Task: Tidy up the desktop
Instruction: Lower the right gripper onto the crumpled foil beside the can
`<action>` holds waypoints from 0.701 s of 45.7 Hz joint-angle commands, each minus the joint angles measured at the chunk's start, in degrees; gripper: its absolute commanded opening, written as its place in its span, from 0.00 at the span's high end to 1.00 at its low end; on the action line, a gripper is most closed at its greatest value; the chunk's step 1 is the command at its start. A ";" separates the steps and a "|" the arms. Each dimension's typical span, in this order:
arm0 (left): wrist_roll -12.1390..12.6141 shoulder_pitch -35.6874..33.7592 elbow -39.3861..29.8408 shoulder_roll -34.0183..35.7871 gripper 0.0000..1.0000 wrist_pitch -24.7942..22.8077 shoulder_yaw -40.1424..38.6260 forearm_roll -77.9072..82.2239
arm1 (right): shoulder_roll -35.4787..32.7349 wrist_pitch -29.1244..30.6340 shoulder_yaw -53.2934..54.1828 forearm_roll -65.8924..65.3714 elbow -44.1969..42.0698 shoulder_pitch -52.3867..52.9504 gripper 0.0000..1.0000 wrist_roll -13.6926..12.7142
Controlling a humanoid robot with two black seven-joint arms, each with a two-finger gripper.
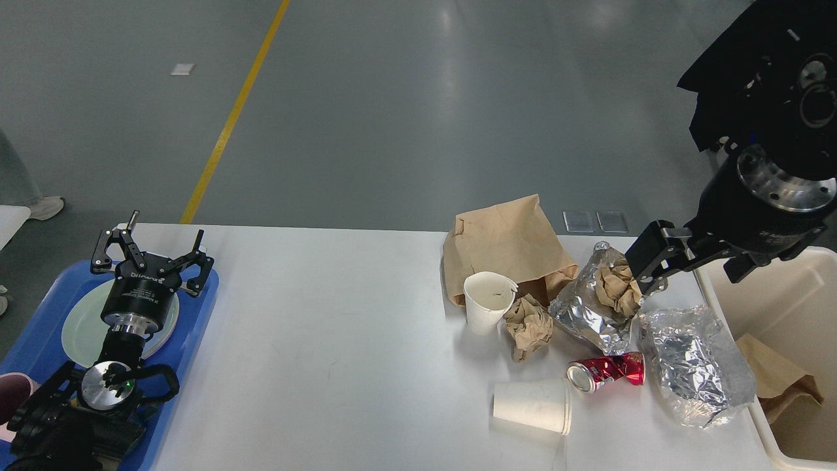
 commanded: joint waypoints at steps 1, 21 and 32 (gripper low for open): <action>0.00 0.00 0.00 0.00 0.04 -0.06 0.00 0.00 | -2.00 -7.01 0.00 -2.89 -0.29 -5.25 0.00 -0.15; 0.00 0.00 0.08 0.00 0.04 -0.06 0.00 0.00 | -1.91 -29.16 2.64 -23.46 -10.12 -39.26 0.02 0.02; 0.00 -0.09 0.00 0.00 0.04 -0.06 0.00 0.00 | -0.86 -33.21 5.10 -25.84 -24.01 -57.98 0.01 0.02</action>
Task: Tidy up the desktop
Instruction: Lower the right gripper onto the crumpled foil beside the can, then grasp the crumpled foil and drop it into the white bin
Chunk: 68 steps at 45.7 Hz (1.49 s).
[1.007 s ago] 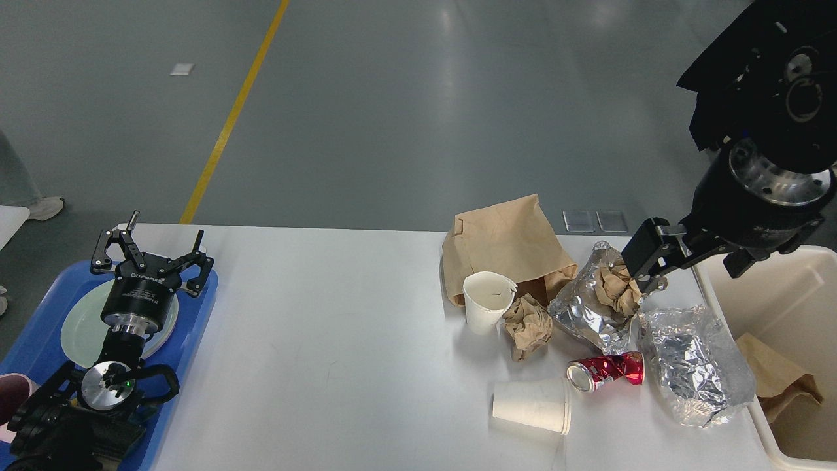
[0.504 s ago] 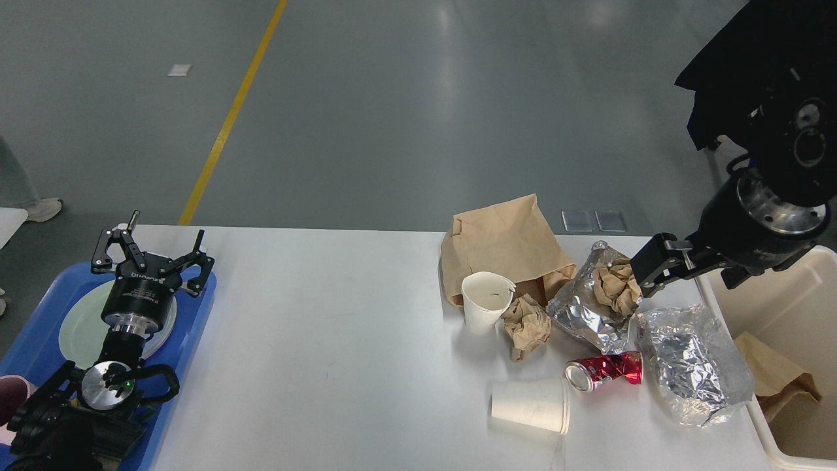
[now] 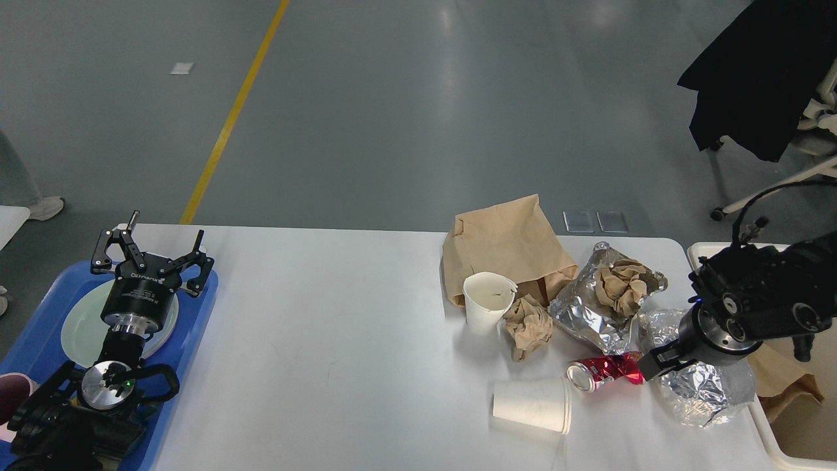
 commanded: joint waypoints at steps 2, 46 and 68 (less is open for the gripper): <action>0.00 0.00 -0.01 0.00 0.04 0.01 0.09 0.00 | 0.30 -2.17 1.24 -0.10 -8.56 -9.66 0.01 0.00; 0.00 -0.09 -0.01 0.00 0.04 0.01 0.09 0.00 | 2.94 -7.10 5.20 4.12 -21.14 -21.19 0.35 -0.44; 0.00 -0.09 -0.01 0.00 0.04 0.01 0.09 0.00 | 2.85 -6.66 5.29 12.90 -20.97 -22.07 1.00 -1.58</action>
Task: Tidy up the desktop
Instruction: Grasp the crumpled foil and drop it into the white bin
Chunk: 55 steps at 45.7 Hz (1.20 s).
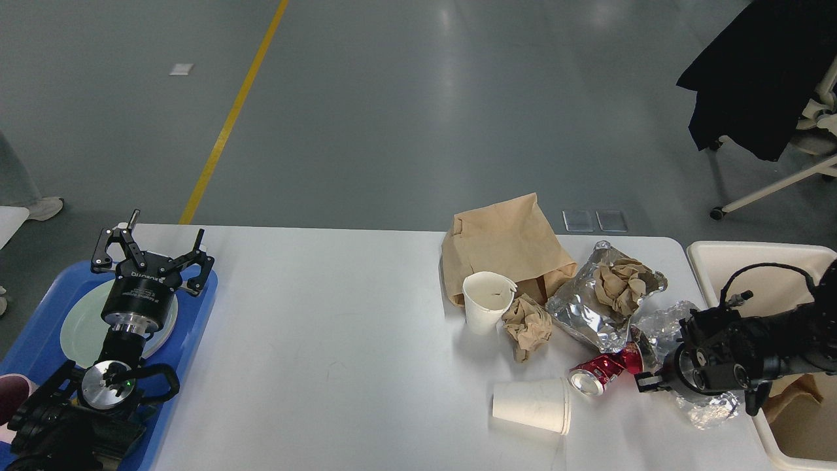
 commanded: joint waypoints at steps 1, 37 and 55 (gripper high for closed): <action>0.00 0.00 -0.01 0.00 0.04 0.00 0.03 0.00 | -0.09 0.19 -0.01 3.79 0.01 0.04 1.00 -1.17; 0.00 0.00 -0.01 0.00 0.04 0.00 0.03 0.00 | -12.30 21.36 -1.23 7.04 7.91 18.83 1.00 -1.43; 0.00 0.00 -0.01 0.00 0.03 0.00 0.03 0.00 | -12.58 34.46 -20.65 14.51 27.77 56.98 1.00 -0.55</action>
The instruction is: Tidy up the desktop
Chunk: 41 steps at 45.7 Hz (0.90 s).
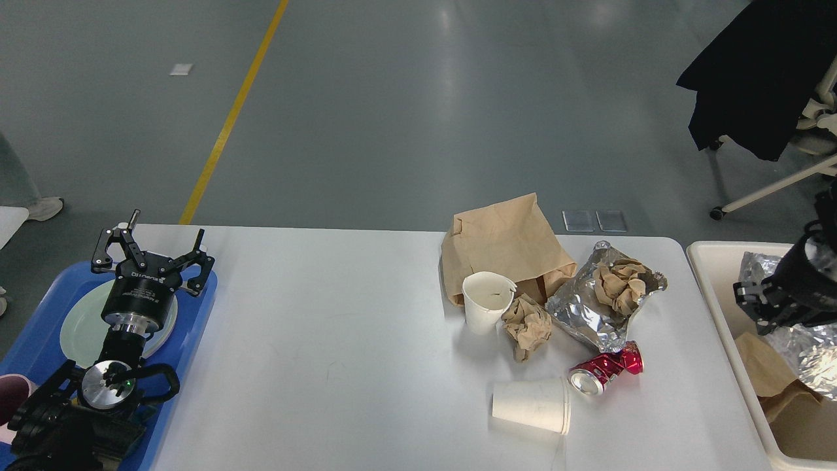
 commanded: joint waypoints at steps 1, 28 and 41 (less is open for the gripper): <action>0.00 0.00 0.00 0.00 0.04 0.00 0.00 0.01 | 1.86 2.33 -5.23 3.00 6.65 10.64 1.00 0.41; 0.00 0.09 0.00 0.00 0.04 -0.09 0.00 0.01 | -10.44 -12.79 -3.32 4.85 -14.14 -10.24 1.00 0.41; 0.00 0.09 0.01 0.00 0.03 0.00 -0.08 0.01 | -11.42 -17.87 28.41 4.59 -44.74 -52.25 1.00 0.41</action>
